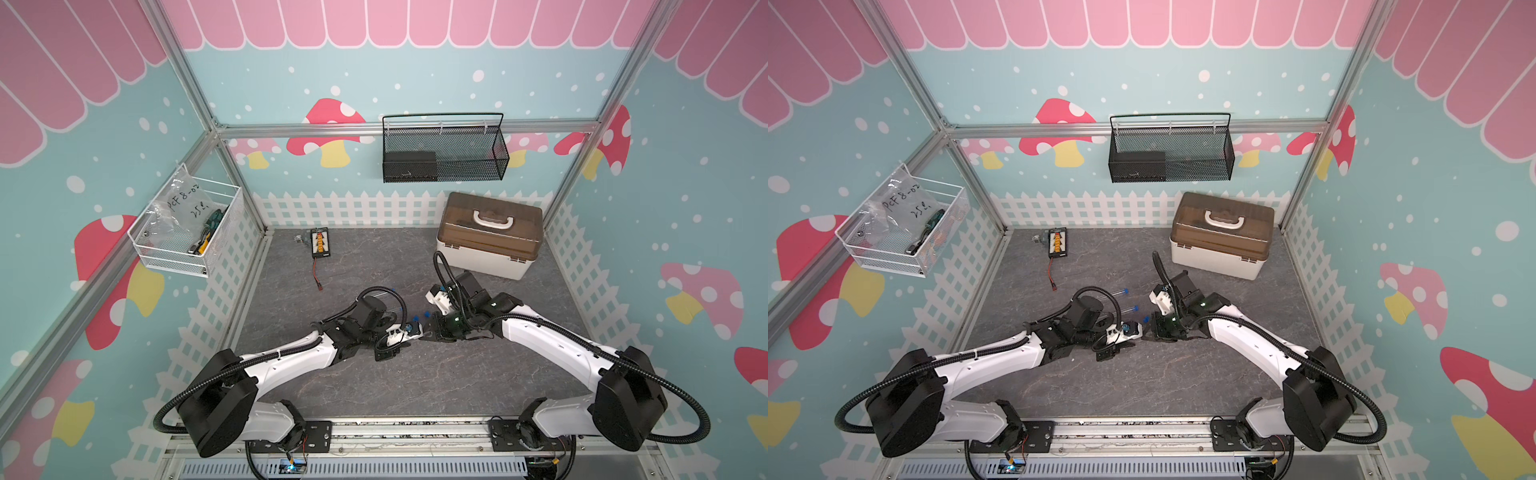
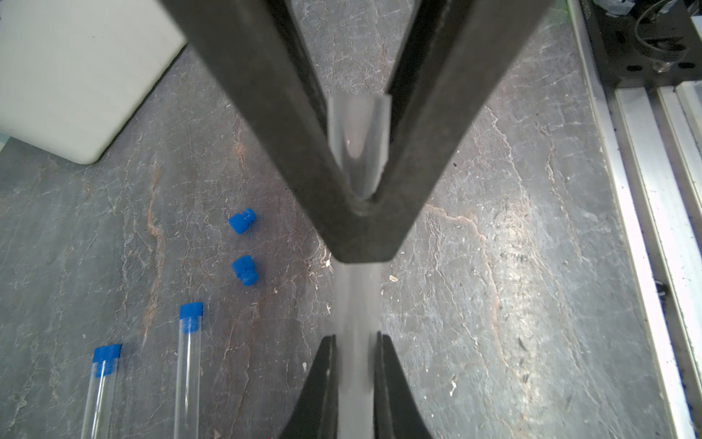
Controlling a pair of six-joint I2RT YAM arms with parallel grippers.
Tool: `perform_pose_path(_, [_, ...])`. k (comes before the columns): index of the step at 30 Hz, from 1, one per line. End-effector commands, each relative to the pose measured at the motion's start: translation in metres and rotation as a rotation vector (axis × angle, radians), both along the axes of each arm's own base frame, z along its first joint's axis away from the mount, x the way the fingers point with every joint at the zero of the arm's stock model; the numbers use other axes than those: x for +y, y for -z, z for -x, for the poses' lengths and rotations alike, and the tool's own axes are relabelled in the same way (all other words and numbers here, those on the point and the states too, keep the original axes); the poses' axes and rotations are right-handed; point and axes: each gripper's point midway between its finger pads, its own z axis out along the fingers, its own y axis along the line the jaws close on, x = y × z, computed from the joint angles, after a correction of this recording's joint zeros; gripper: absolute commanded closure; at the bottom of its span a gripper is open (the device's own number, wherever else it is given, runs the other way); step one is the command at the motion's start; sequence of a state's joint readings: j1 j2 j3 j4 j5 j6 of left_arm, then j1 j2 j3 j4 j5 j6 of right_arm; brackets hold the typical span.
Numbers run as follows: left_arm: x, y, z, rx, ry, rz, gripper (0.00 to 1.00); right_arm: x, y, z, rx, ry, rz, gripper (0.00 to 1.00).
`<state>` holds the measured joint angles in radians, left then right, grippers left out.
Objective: Insert stoppers into test tubes
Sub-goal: Pick up the test tube at the center of the board.
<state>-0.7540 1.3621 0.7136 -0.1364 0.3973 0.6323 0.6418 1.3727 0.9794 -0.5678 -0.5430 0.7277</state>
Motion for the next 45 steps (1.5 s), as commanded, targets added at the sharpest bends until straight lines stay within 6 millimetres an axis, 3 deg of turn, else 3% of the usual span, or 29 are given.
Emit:
perform_pose_path(1, [-0.002, 0.0, 0.001, 0.012, 0.008, 0.015, 0.87, 0.004, -0.006, -0.002, -0.007, 0.0, -0.01, 0.74])
perform_pose_path(23, [-0.001, 0.0, 0.001, 0.009, 0.007, 0.014, 0.87, 0.003, -0.003, 0.001, 0.005, -0.003, -0.001, 0.85])
perform_pose_path(27, [-0.001, -0.001, 0.0, 0.006, 0.005, 0.014, 0.83, 0.004, -0.006, 0.002, 0.004, -0.008, -0.008, 0.88])
perform_pose_path(33, [-0.001, -0.001, -0.003, -0.001, -0.011, 0.018, 0.69, 0.006, -0.013, 0.004, 0.006, -0.016, -0.032, 0.9])
perform_pose_path(45, [0.0, -0.003, -0.002, -0.006, -0.005, 0.031, 0.69, 0.013, -0.038, 0.007, -0.008, -0.034, -0.106, 0.9])
